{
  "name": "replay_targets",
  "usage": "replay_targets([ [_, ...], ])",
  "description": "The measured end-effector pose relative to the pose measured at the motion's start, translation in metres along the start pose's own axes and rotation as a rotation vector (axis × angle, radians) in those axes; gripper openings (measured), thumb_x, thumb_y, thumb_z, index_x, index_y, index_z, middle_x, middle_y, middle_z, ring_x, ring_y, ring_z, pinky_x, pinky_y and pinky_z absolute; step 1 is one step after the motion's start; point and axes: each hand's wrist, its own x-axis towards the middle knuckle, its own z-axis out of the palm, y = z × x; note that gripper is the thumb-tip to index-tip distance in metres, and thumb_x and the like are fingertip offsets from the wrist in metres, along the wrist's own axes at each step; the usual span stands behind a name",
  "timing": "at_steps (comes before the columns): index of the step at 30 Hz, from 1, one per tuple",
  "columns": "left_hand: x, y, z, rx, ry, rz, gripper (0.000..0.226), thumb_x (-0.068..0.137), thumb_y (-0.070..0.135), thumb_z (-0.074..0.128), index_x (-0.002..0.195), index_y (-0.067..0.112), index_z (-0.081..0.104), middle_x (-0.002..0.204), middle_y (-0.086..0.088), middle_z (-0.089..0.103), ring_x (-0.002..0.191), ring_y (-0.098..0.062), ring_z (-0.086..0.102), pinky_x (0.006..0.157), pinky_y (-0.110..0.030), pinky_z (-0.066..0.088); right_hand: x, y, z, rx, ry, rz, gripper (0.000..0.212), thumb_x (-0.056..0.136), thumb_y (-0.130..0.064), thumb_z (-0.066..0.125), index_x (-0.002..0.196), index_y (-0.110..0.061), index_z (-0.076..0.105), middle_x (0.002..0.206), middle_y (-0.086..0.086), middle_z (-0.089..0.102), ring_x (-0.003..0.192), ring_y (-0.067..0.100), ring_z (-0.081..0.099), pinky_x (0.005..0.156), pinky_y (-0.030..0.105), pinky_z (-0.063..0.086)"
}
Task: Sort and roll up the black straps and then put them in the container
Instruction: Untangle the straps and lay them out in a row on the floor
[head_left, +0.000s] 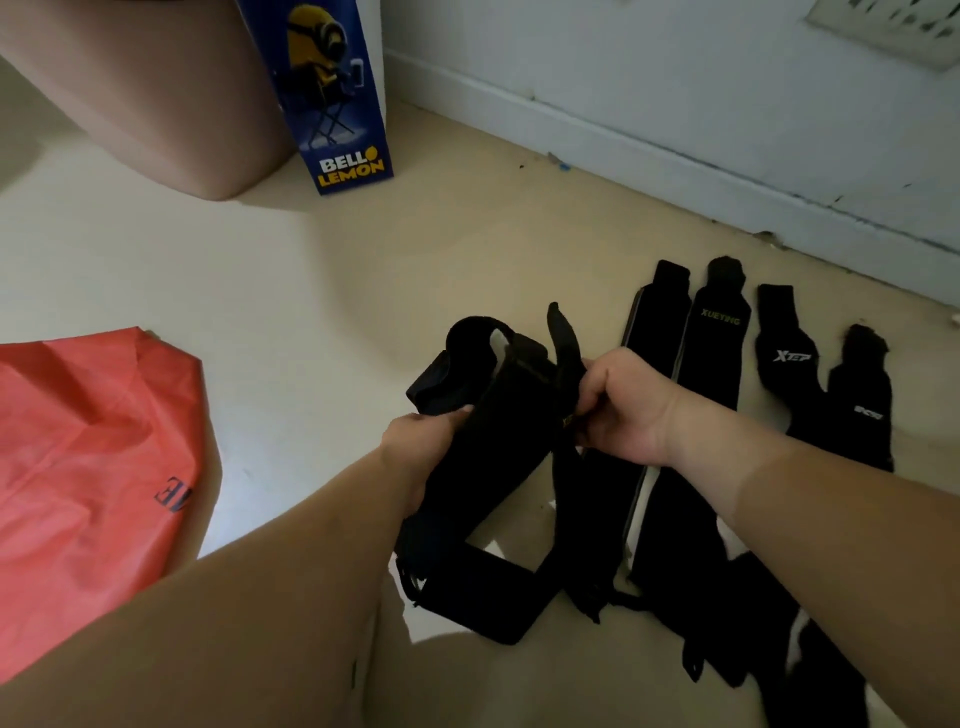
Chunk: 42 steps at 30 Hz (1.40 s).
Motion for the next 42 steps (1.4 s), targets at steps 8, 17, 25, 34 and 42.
replay_targets([
  [8,-0.006,-0.017,0.013,-0.005,0.022,0.059,0.038,0.086,0.009,0.082,0.116,0.016,0.059,0.112,-0.012,0.064,0.098,-0.030,0.068,0.083,-0.042,0.063,-0.025,0.009,-0.006,-0.046,0.086,0.079,0.049,0.071,0.008,0.025,0.050,-0.011,0.064,0.069,0.010,0.059,0.065,0.030,0.057,0.068,0.035,0.045],
  [17,0.008,0.009,0.023,0.255,0.069,0.282,0.105,0.074,0.023,0.093,0.160,0.024,0.032,0.146,-0.006,0.052,0.121,-0.031,0.061,0.103,-0.041,0.054,-0.003,0.037,-0.048,-0.209,0.491,0.133,0.023,0.095,0.002,0.038,0.077,-0.005,0.050,0.077,0.011,0.043,0.064,0.022,0.041,0.059,0.032,0.034],
  [25,0.020,0.009,0.053,0.513,0.110,0.291,0.033,0.096,0.037,0.068,0.123,0.018,0.066,0.106,-0.007,0.071,0.097,-0.030,0.070,0.093,-0.045,0.060,0.010,0.064,-0.042,-0.209,0.427,0.186,0.072,0.092,0.008,0.048,0.156,-0.025,0.050,0.118,0.002,0.060,0.109,0.024,0.058,0.091,0.036,0.056],
  [34,0.015,0.051,0.002,-0.468,0.166,0.100,0.034,0.105,0.037,0.060,0.137,0.024,0.059,0.123,-0.008,0.071,0.107,-0.034,0.072,0.089,-0.054,0.063,0.013,0.057,-0.020,-0.118,0.522,0.182,0.062,0.093,0.005,0.045,0.153,-0.007,0.050,0.124,0.015,0.058,0.109,0.031,0.058,0.097,0.039,0.055],
  [42,-0.063,0.106,-0.042,-0.453,0.035,0.262,0.038,0.103,0.038,0.064,0.138,0.024,0.061,0.125,-0.008,0.071,0.110,-0.035,0.071,0.096,-0.053,0.061,-0.066,0.021,0.041,0.263,0.261,0.032,0.027,0.064,0.002,0.035,0.060,-0.008,0.060,0.081,0.010,0.064,0.080,0.035,0.062,0.077,0.041,0.055],
])
